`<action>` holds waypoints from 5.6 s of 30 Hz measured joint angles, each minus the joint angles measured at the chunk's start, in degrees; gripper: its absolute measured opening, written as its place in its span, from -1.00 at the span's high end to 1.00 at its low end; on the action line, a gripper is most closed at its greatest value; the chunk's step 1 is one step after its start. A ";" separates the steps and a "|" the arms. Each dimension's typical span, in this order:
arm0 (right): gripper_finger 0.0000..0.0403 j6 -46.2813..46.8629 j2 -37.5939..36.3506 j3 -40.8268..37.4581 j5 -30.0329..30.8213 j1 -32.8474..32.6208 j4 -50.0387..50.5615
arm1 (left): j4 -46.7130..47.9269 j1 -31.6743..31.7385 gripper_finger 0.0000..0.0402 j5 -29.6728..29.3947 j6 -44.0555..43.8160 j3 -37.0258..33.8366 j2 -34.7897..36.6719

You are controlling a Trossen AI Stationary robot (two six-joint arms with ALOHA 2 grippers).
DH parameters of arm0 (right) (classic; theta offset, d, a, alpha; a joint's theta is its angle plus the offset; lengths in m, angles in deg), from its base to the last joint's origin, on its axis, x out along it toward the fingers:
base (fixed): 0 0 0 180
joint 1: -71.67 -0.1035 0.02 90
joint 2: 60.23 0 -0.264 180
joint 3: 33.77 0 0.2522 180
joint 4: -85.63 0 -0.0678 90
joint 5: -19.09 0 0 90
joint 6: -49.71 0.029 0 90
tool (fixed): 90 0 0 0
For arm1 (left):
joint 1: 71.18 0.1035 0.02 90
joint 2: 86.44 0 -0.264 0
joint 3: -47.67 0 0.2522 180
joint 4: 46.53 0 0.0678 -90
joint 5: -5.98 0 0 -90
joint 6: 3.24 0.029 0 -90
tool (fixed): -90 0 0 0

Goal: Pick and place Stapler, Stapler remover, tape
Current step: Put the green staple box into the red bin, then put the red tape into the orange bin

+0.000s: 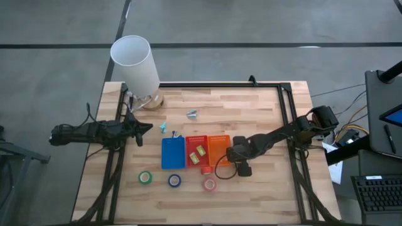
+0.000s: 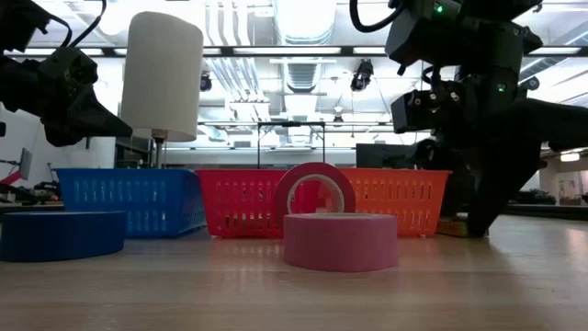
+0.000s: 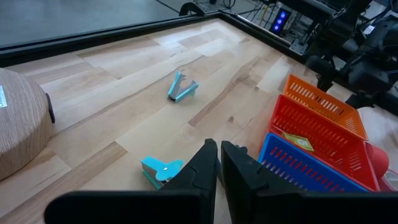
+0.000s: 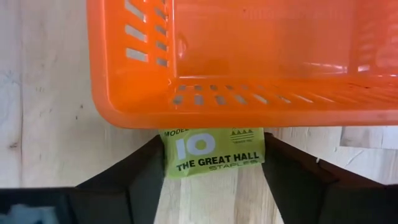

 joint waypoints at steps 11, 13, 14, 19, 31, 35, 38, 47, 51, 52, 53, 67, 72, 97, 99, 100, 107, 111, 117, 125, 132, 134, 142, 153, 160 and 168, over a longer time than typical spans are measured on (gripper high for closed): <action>-0.19 0.15 -1.82 2.76 -1.51 -0.04 8.43 | 0.00 0.00 0.87 0.02 0.00 0.00 -0.01; -0.19 -0.14 -2.83 3.45 -1.68 -0.11 9.98 | 0.00 0.00 0.87 0.02 0.00 0.00 0.02; -0.18 -0.34 -3.44 3.83 -1.70 -0.11 10.71 | 0.00 0.00 0.87 0.00 0.00 0.00 0.01; -0.14 -0.79 -6.69 6.60 -1.56 -0.11 15.15 | 0.00 0.00 0.87 0.01 0.00 0.00 0.00; -0.16 -12.38 -5.61 20.89 4.60 1.07 11.68 | 0.00 -0.02 0.87 0.00 0.00 0.00 -0.01; -0.17 -16.75 -0.87 25.97 4.61 3.18 8.46 | 0.01 -0.02 0.87 0.02 0.00 0.00 0.00; -0.16 -18.07 3.45 30.62 4.62 5.09 8.26 | 0.01 -0.02 0.87 0.01 0.00 0.00 0.02; -0.18 -20.94 14.51 39.91 3.76 8.04 10.49 | 0.00 -0.02 0.87 0.02 0.00 0.00 -0.01; -0.15 -22.12 17.71 40.42 2.38 8.08 10.48 | 0.00 -0.02 0.87 0.02 0.00 0.00 0.00; -0.15 -22.39 18.56 40.56 1.92 8.02 10.58 | 0.00 -0.02 0.87 0.00 0.00 0.00 -0.01; -0.15 -22.55 19.21 40.61 1.38 7.96 10.91 | 0.02 -0.02 0.87 0.01 0.00 0.00 0.00; -0.26 -22.84 21.68 40.74 1.24 8.27 10.28 | 0.00 0.00 0.87 0.00 0.00 0.00 0.00; -0.30 -22.91 21.66 40.74 1.49 8.38 10.03 | 0.00 -0.02 0.87 0.00 0.00 0.00 0.00; -0.33 -10.69 16.55 44.11 6.28 9.08 13.66 | 0.00 -0.01 0.87 0.01 0.00 0.00 0.00; -0.22 -8.95 15.13 43.90 6.28 9.09 13.65 | 0.00 -0.01 0.87 0.00 0.00 0.00 0.00; -0.16 -8.40 14.39 43.59 6.27 9.09 13.87 | 0.00 -0.02 0.87 0.00 0.00 0.00 0.01; 0.40 -6.66 9.76 43.08 6.23 9.12 14.35 | 0.00 -0.01 0.87 0.00 0.00 0.00 0.00; 0.74 -6.64 7.59 42.89 6.10 9.37 14.51 | 0.02 0.00 0.87 0.00 0.00 0.00 0.00; 0.95 -5.96 6.64 42.83 2.78 9.35 15.62 | 0.00 -0.04 0.87 0.02 0.00 0.00 0.00; 0.96 -4.96 6.63 42.78 2.06 9.29 18.33 | 0.00 -0.04 0.87 0.02 0.00 0.00 0.00; 0.96 0.38 7.80 42.78 1.12 9.24 18.07 | 0.00 -0.02 0.87 0.00 0.00 0.00 0.00; 0.96 1.69 7.78 42.78 0.87 8.91 17.92 | 0.00 0.02 0.87 0.02 0.00 0.00 0.00; 0.96 0.75 7.80 42.17 -2.84 6.93 13.20 | 0.00 0.00 0.87 0.01 0.00 0.00 0.01; 0.86 1.06 7.80 41.78 -4.14 -0.49 6.83 | 0.01 0.00 0.87 0.00 0.00 0.00 0.02; 0.47 3.45 7.80 39.85 -1.25 -1.88 6.92 | 0.00 0.00 0.87 0.00 0.00 0.00 0.02; 0.00 4.00 7.89 33.57 -1.29 -3.63 3.97 | 0.00 0.00 0.87 0.02 0.00 0.00 -0.01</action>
